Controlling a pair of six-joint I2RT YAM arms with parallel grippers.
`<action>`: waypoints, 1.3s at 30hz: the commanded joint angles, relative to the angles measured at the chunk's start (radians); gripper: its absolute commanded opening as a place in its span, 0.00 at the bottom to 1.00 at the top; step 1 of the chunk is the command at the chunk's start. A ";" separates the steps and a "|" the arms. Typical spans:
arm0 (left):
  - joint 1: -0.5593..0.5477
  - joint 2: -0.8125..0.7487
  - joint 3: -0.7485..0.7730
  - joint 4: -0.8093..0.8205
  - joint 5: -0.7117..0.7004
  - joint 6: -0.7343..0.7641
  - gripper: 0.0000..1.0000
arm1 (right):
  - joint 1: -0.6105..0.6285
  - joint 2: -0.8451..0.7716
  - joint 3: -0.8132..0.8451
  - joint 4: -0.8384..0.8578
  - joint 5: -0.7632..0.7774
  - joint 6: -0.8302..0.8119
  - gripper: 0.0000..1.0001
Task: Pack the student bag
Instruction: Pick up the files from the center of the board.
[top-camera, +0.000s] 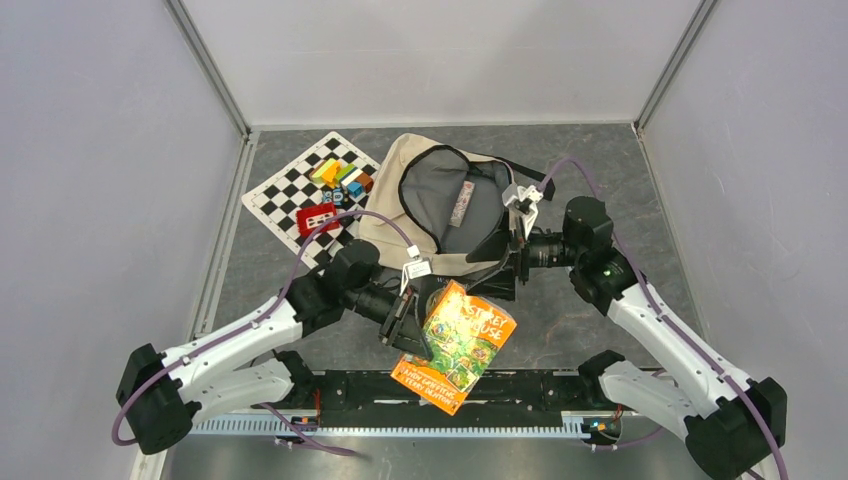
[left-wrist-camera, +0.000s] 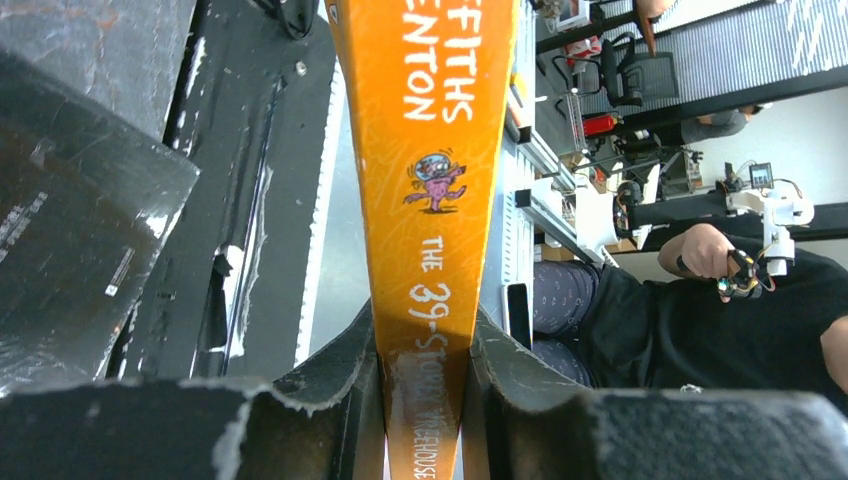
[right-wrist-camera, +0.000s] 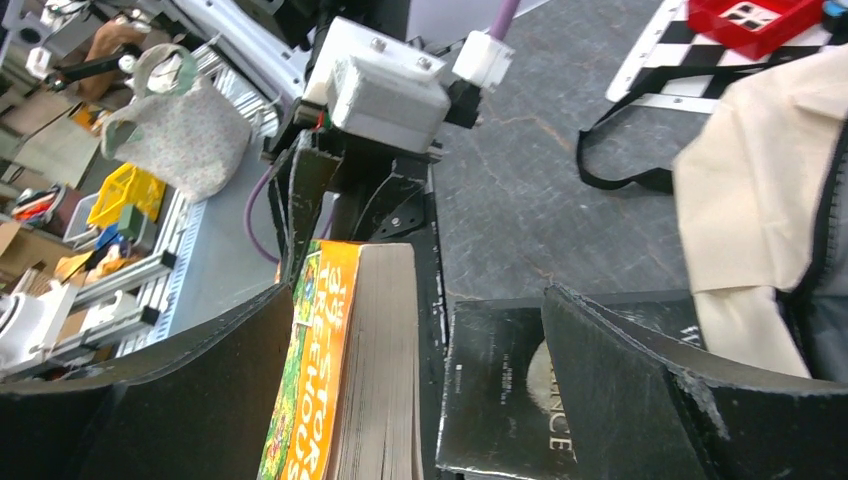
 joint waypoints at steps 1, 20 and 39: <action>0.000 0.002 0.076 0.110 0.097 -0.021 0.02 | 0.045 0.009 -0.002 0.022 -0.039 -0.007 0.98; 0.001 0.047 0.187 -0.081 0.055 0.171 0.02 | 0.139 -0.005 -0.073 -0.076 -0.059 -0.011 0.62; 0.046 -0.078 0.168 -0.078 -0.532 0.064 0.92 | 0.103 0.043 0.007 -0.176 0.291 0.042 0.00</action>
